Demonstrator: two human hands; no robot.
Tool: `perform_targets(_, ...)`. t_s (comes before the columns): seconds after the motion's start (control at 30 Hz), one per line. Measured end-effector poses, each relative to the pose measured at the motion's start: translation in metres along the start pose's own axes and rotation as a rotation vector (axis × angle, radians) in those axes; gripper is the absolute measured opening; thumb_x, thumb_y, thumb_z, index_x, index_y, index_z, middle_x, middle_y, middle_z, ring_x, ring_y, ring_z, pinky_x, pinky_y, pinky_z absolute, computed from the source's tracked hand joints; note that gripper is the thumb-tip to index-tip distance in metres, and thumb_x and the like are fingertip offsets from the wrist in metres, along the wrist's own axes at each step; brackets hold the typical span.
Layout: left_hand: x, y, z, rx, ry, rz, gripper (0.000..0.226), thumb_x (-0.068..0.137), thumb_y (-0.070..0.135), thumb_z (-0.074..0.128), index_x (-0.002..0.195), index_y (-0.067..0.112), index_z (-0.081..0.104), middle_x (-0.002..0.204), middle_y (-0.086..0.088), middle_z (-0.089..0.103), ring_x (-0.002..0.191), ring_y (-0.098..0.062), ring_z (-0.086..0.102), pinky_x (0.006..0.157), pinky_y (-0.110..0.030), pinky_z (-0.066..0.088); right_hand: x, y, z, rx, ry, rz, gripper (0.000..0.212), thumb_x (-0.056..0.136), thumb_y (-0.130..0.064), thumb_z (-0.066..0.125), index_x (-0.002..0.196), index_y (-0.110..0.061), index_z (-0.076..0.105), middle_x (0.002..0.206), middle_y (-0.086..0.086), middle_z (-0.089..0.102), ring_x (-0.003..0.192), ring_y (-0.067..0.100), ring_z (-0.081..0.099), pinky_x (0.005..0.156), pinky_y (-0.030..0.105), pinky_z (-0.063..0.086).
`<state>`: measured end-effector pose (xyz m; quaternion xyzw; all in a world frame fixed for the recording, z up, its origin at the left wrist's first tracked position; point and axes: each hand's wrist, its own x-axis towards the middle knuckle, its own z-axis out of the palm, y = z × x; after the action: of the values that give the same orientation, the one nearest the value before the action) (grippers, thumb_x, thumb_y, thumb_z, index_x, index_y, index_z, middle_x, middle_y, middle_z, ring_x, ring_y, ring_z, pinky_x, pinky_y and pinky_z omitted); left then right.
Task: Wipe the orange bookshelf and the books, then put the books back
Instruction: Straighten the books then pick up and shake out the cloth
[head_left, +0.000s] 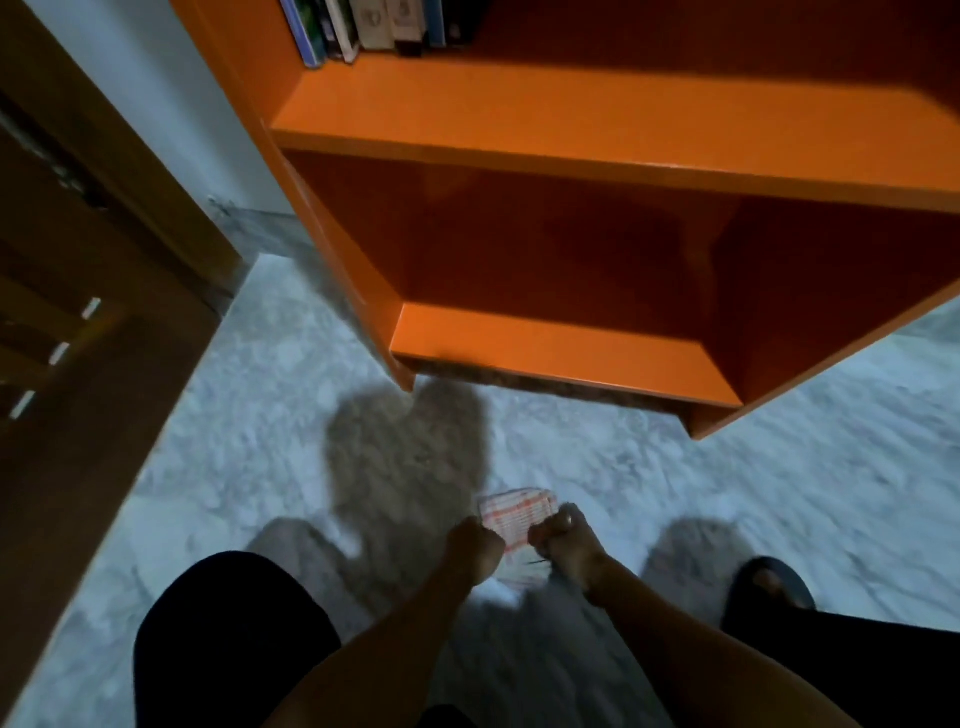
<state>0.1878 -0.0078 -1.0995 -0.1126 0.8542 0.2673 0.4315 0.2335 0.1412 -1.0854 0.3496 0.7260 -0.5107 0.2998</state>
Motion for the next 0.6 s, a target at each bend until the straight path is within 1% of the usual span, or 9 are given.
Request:
perform_targets(0.07, 0.006, -0.001, 0.012, -0.062, 0.065, -0.038, 0.037, 0.094, 0.022, 0.052, 0.121, 0.001, 0.066, 0.122, -0.017, 0.068, 0.116, -0.030, 0.064, 0.094, -0.032, 0.052, 0.023, 0.022, 0.011, 0.126, 0.004, 0.059, 0.018, 0.090, -0.013, 0.068, 0.105, -0.002, 0.067, 0.103, 0.020, 0.072, 0.083, 0.023, 0.067, 0.083, 0.047, 0.057)
perform_targets(0.2, 0.011, 0.006, 0.016, -0.237, 0.099, -0.113, 0.038, 0.092, 0.028, 0.055, 0.117, 0.003, 0.068, 0.116, -0.018, 0.071, 0.107, -0.030, 0.067, 0.082, -0.030, 0.052, 0.005, -0.001, 0.010, 0.247, -0.010, 0.134, 0.026, 0.093, -0.002, 0.059, 0.118, -0.006, 0.066, 0.112, 0.015, 0.071, 0.094, 0.028, 0.070, 0.080, 0.036, 0.060)
perform_targets(0.3, 0.010, 0.017, 0.008, -0.361, 0.011, -0.138, 0.046, 0.097, 0.042, 0.052, 0.112, 0.004, 0.073, 0.110, -0.017, 0.073, 0.105, -0.029, 0.069, 0.085, -0.032, 0.056, 0.003, -0.010, 0.002, 0.285, -0.029, 0.123, 0.029, 0.088, 0.007, 0.055, 0.112, -0.008, 0.065, 0.114, 0.017, 0.069, 0.091, 0.032, 0.071, 0.079, 0.042, 0.061)
perform_targets(0.37, 0.004, 0.031, -0.001, -0.600, -0.057, -0.166, 0.048, 0.087, 0.053, 0.063, 0.099, 0.009, 0.077, 0.096, -0.012, 0.077, 0.093, -0.028, 0.073, 0.080, -0.035, 0.061, 0.000, -0.023, -0.004, 0.256, -0.067, 0.075, 0.024, 0.090, 0.009, 0.052, 0.102, -0.008, 0.064, 0.100, 0.018, 0.069, 0.074, 0.027, 0.069, 0.061, 0.036, 0.057)
perform_targets(0.43, -0.007, 0.043, -0.015, -0.802, -0.076, -0.139, 0.030, 0.091, 0.040, 0.068, 0.086, 0.011, 0.075, 0.077, -0.009, 0.073, 0.068, -0.021, 0.069, 0.060, -0.027, 0.058, -0.002, -0.036, -0.010, 0.209, -0.116, 0.016, 0.023, 0.092, 0.013, 0.049, 0.091, -0.006, 0.062, 0.083, 0.018, 0.066, 0.062, 0.022, 0.063, 0.049, 0.027, 0.049)
perform_targets(0.47, -0.007, 0.047, -0.019, -0.825, -0.094, -0.125, 0.026, 0.096, 0.028, 0.065, 0.080, 0.009, 0.070, 0.069, -0.010, 0.068, 0.055, -0.016, 0.063, 0.049, -0.023, 0.052, -0.001, -0.041, -0.012, 0.198, -0.127, -0.013, 0.023, 0.091, 0.015, 0.050, 0.086, -0.005, 0.062, 0.082, 0.020, 0.065, 0.065, 0.026, 0.063, 0.049, 0.025, 0.049)
perform_targets(0.5, -0.009, 0.050, -0.024, -0.887, -0.098, -0.101, 0.024, 0.096, 0.020, 0.063, 0.077, 0.006, 0.068, 0.066, -0.011, 0.066, 0.047, -0.015, 0.059, 0.044, -0.021, 0.047, 0.000, -0.046, -0.014, 0.187, -0.140, -0.055, 0.023, 0.091, 0.014, 0.053, 0.082, -0.006, 0.062, 0.087, 0.023, 0.066, 0.072, 0.029, 0.064, 0.053, 0.024, 0.051)
perform_targets(0.53, -0.009, 0.055, -0.027, -0.900, -0.126, -0.098, 0.020, 0.095, 0.015, 0.065, 0.080, 0.003, 0.071, 0.073, -0.015, 0.070, 0.051, -0.017, 0.061, 0.048, -0.023, 0.050, -0.002, -0.052, -0.015, 0.184, -0.159, -0.091, 0.023, 0.091, 0.010, 0.057, 0.082, -0.010, 0.063, 0.094, 0.023, 0.067, 0.081, 0.029, 0.065, 0.060, 0.023, 0.053)
perform_targets(0.6, -0.011, 0.062, -0.037, -0.935, -0.144, -0.053, 0.017, 0.093, 0.012, 0.066, 0.102, 0.000, 0.073, 0.106, -0.015, 0.072, 0.073, -0.021, 0.068, 0.066, -0.029, 0.056, -0.004, -0.059, -0.018, 0.148, -0.187, -0.144, 0.021, 0.092, 0.000, 0.061, 0.091, -0.020, 0.063, 0.103, 0.013, 0.068, 0.087, 0.018, 0.063, 0.072, 0.019, 0.053)
